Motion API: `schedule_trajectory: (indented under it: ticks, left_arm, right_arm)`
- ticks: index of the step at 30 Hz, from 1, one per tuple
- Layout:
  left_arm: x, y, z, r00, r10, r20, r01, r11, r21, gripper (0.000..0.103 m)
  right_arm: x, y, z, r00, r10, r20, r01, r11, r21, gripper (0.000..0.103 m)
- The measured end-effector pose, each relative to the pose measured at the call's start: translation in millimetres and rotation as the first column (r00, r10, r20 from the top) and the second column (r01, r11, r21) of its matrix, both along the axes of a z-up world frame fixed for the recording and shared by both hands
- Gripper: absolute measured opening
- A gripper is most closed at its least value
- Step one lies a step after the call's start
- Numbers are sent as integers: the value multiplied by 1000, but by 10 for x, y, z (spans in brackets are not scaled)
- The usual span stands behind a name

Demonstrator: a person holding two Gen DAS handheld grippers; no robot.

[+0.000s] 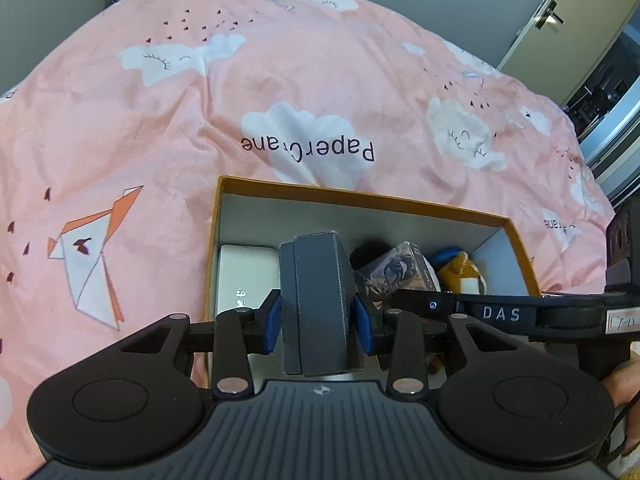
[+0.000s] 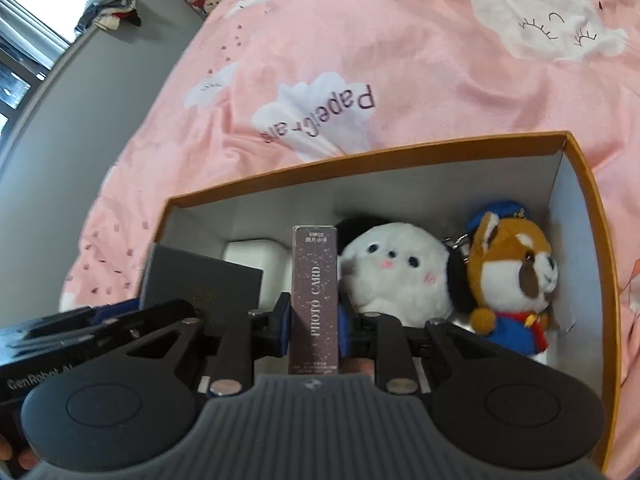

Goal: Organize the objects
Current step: 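Lift both held boxes and carry them over the orange box, then lower the dark grey box into the orange box and open the left gripper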

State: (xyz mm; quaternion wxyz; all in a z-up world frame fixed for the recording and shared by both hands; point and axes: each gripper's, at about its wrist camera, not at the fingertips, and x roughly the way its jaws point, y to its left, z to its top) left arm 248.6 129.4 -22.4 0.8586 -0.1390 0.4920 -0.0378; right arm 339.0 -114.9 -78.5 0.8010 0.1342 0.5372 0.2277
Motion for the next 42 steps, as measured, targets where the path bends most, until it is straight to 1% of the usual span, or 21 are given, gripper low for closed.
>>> schedule_trajectory:
  ticks: [6,9,12,17,20,24,26,29,31,33,35,37,42]
  left_arm:
    - [189,-92,-166,999,-14,-34,14,1000,7,42]
    - [267,-139,-243,999,-7,-44,7,1000,13,42]
    - [325,-147,-318,998,11,-58,-11,1000,4,42]
    - [402,-152,-427,997,32,-76,-34,999,-31,43]
    - [460,-155,-512,994,38,-98,-44,997,-67,43]
    - [509,-117,-611,991,53,-119,-66,992,-104,42]
    - [529,-113,-638,990,43,-137,-58,993,-104,42]
    - [549,-138,-617,989,22,-143,-33,997,-76,43]
    - [549,-170,-578,990,10,-142,-14,999,-30,44]
    - [531,-194,-536,990,-9,-138,12,1000,20,46]
    - [515,-202,-506,990,-30,-140,36,999,40,49]
    - [502,-215,-481,988,-43,-147,53,997,60,50]
    - [453,-273,-398,988,-74,-137,92,987,129,51]
  right_arm:
    - [33,-79,-31,1000,-11,21,12,1000,-20,24]
    - [20,-105,-24,1000,-10,20,10,1000,0,24]
    - [-17,-185,45,999,-31,31,30,998,47,24]
    - [-95,-355,283,992,-72,107,63,995,81,24]
    - [-96,-389,322,991,-73,114,64,995,81,24]
    - [-99,-416,293,992,-76,104,68,994,86,24]
    - [-98,-427,270,992,-76,101,68,994,80,24]
    - [-106,-429,236,993,-75,94,68,995,75,24]
    - [-113,-429,222,993,-72,92,65,995,75,24]
    - [-122,-426,221,993,-67,97,60,996,72,24]
    - [-122,-433,221,993,-67,99,60,996,73,24]
    - [-130,-433,221,993,-67,100,59,995,74,24]
    - [-147,-430,231,993,-60,103,52,996,76,24]
